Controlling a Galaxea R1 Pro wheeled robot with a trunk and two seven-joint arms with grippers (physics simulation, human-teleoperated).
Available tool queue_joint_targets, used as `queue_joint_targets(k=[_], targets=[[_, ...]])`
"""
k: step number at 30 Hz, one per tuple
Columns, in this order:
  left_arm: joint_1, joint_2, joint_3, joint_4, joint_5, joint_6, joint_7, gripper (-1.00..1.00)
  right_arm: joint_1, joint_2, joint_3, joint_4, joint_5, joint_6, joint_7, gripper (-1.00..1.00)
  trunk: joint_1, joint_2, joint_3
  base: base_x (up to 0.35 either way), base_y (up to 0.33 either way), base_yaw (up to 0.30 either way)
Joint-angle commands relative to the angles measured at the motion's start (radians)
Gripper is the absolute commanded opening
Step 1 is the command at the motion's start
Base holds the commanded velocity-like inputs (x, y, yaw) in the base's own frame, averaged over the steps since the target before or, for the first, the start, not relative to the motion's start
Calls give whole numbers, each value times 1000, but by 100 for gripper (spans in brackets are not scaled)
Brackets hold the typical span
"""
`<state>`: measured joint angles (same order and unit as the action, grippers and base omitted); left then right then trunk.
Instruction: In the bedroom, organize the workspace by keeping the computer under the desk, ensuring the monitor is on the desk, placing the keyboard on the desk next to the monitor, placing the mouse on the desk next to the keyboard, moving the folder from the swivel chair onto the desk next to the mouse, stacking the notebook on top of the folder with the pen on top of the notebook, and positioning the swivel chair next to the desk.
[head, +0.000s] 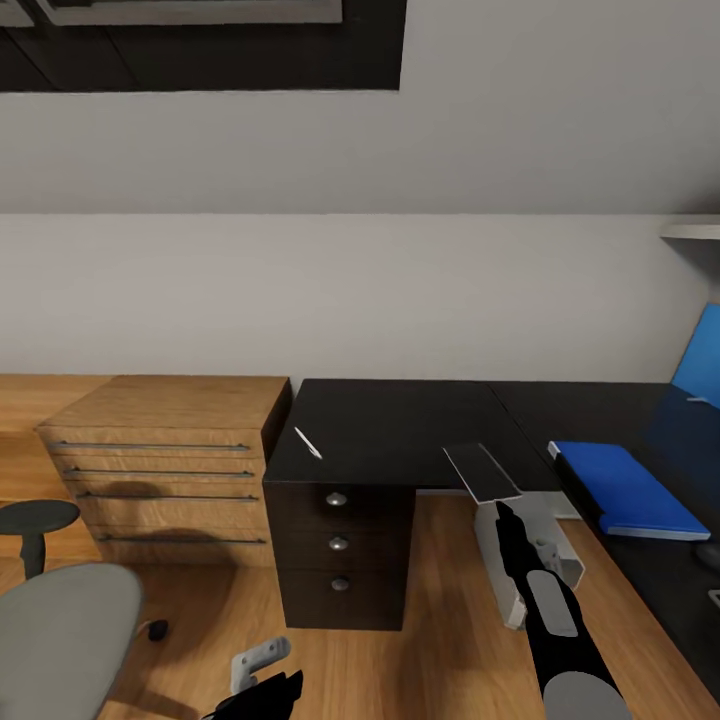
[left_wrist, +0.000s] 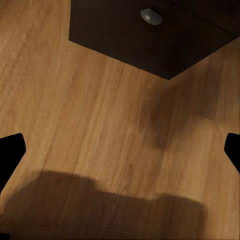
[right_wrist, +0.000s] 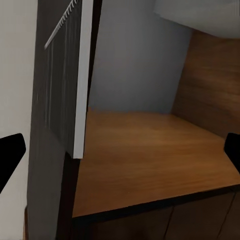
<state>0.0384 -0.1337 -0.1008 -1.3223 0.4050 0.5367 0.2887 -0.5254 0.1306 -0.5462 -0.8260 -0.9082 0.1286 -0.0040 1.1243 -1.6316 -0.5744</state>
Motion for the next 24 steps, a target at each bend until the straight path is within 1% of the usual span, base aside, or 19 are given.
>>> queue_joint_targets(k=[1,5,11,18,24], targets=[[0,0,-1,-1,11,2,9,100,-1,1,-5,-2,-8,7,0,100,0,0,-1,205,77,0],[0,0,-2,4,10,2,9,100,-1,1,-5,-2,-8,8,-1,100,0,0,-1,118,38,0],[0,0,-2,5,10,2,9,100,-1,1,-5,-2,-8,8,-1,100,0,0,-1,210,91,0],[0,1,-2,6,11,2,10,100,-1,1,-5,-2,-8,8,-1,100,0,0,-1,179,22,0],[0,1,-3,23,11,3,10,100,-1,1,-5,-2,-8,8,-2,100,0,0,-1,50,3,0]])
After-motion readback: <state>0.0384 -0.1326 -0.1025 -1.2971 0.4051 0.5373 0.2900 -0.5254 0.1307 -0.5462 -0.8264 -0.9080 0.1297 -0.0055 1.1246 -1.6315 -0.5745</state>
